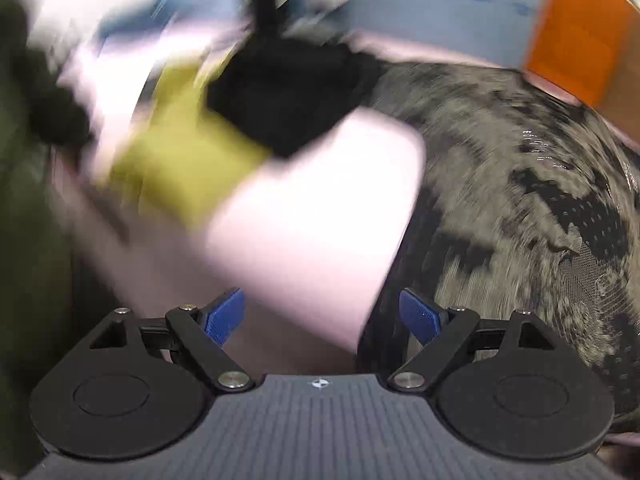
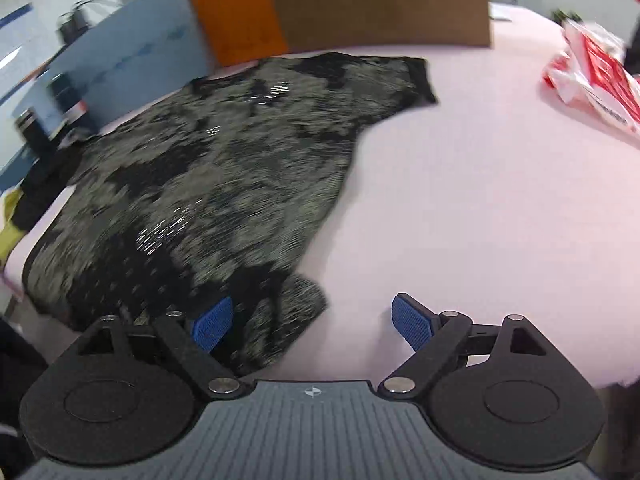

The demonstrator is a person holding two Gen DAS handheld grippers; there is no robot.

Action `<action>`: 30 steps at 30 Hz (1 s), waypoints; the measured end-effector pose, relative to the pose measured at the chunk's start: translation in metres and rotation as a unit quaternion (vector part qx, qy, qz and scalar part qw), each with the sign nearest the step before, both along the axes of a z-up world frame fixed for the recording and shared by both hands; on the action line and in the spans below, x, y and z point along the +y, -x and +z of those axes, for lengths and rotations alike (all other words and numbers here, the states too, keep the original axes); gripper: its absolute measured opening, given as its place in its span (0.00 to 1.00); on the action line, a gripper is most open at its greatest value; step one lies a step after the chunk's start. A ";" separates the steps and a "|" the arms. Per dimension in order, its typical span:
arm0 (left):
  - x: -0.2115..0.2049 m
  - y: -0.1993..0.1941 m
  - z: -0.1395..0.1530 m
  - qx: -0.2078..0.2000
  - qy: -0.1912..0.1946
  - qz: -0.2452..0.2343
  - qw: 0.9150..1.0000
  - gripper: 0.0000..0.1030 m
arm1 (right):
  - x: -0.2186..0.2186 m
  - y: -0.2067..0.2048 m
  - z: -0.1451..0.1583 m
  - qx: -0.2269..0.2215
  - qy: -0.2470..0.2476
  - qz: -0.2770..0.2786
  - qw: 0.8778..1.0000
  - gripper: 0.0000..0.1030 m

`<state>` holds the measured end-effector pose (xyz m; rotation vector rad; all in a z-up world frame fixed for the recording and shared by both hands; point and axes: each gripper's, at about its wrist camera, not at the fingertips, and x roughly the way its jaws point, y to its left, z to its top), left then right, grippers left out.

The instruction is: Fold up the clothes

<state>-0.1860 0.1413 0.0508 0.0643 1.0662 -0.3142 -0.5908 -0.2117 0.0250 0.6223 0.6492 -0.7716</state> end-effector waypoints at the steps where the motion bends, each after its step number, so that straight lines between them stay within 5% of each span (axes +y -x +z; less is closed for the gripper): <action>1: 0.014 0.003 -0.011 0.029 0.032 0.026 0.999 0.81 | 0.001 -0.002 -0.001 -0.005 0.000 0.013 1.000 0.75; 3: 0.029 0.005 -0.026 0.069 0.082 0.064 0.992 0.81 | -0.002 -0.005 0.000 -0.005 0.000 0.037 0.999 0.38; 4: 0.031 0.004 -0.028 0.079 0.099 0.075 0.989 0.81 | -0.004 -0.006 0.001 -0.005 0.000 0.049 0.999 0.11; 5: 0.031 0.002 -0.030 0.083 0.108 0.080 0.987 0.81 | -0.005 -0.007 0.002 -0.004 -0.001 0.060 0.998 0.04; 9: 0.005 0.007 -0.020 0.080 0.130 0.020 0.988 0.81 | -0.008 0.011 0.013 0.005 -0.048 0.068 0.997 0.03; 14: -0.049 0.008 -0.014 0.059 0.136 -0.069 0.987 0.81 | 0.003 0.033 0.016 -0.060 -0.208 0.031 0.976 0.09; 16: -0.066 -0.005 -0.019 0.056 0.137 -0.069 0.987 0.81 | 0.008 0.031 0.025 -0.008 -0.115 0.028 0.993 0.22; 17: -0.073 -0.011 -0.022 0.061 0.141 -0.071 0.986 0.81 | 0.012 0.026 0.024 0.031 -0.032 0.057 0.997 0.45; 18: -0.080 -0.016 -0.025 0.066 0.145 -0.075 0.984 0.81 | 0.016 0.020 0.022 0.070 0.051 0.087 0.992 0.53; 20: -0.095 -0.022 -0.029 0.069 0.127 -0.103 0.984 0.81 | 0.023 0.010 0.018 0.143 0.207 0.147 0.956 0.56; 21: -0.102 -0.024 -0.030 0.066 0.114 -0.122 0.984 0.81 | 0.021 0.006 0.013 0.154 0.226 0.206 0.940 0.55; 25: -0.117 -0.031 -0.035 0.078 0.095 -0.173 0.977 0.81 | 0.001 -0.001 0.008 0.111 0.179 0.374 0.903 0.50; 29: -0.122 -0.034 -0.038 0.105 0.080 -0.209 0.969 0.79 | -0.004 -0.018 0.007 0.105 0.130 0.447 0.879 0.31; 30: -0.122 -0.031 -0.038 0.102 0.070 -0.220 0.968 0.76 | -0.008 -0.021 0.010 0.100 0.115 0.445 0.883 0.26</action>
